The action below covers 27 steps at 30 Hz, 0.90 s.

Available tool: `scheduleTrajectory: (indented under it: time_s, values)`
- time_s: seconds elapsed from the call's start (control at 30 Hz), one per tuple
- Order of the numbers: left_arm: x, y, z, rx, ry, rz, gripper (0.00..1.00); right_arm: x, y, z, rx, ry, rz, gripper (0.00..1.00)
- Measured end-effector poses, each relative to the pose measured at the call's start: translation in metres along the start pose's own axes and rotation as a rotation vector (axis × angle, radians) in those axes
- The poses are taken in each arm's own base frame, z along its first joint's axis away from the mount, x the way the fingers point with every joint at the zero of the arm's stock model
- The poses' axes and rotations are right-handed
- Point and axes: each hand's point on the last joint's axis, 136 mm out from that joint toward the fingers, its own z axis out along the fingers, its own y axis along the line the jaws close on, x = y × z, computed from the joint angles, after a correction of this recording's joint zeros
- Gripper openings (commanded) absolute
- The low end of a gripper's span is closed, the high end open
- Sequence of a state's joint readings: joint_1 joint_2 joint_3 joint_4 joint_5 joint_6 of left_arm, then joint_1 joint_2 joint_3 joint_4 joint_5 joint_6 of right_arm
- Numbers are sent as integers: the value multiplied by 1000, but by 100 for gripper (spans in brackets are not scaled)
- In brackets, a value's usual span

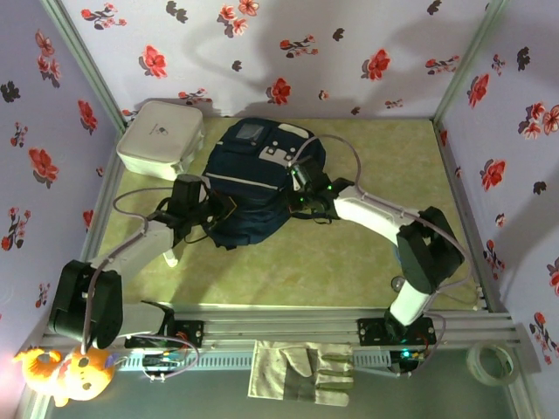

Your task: Pack books, pencil case, and school supplies into a backpack

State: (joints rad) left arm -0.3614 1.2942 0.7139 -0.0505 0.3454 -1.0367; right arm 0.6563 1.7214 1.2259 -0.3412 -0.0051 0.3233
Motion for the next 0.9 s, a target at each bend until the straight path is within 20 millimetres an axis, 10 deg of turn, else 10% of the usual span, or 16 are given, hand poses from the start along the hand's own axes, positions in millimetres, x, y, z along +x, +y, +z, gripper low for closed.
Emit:
scheduleTrajectory:
  time_s: [0.47, 0.9]
  values:
    - [-2, 0, -11, 12, 5, 34, 0, -14, -20, 17, 66, 97, 176, 10]
    - [0, 0, -6, 10, 33, -1, 0, -26, -57, -23, 20, -30, 260, 55]
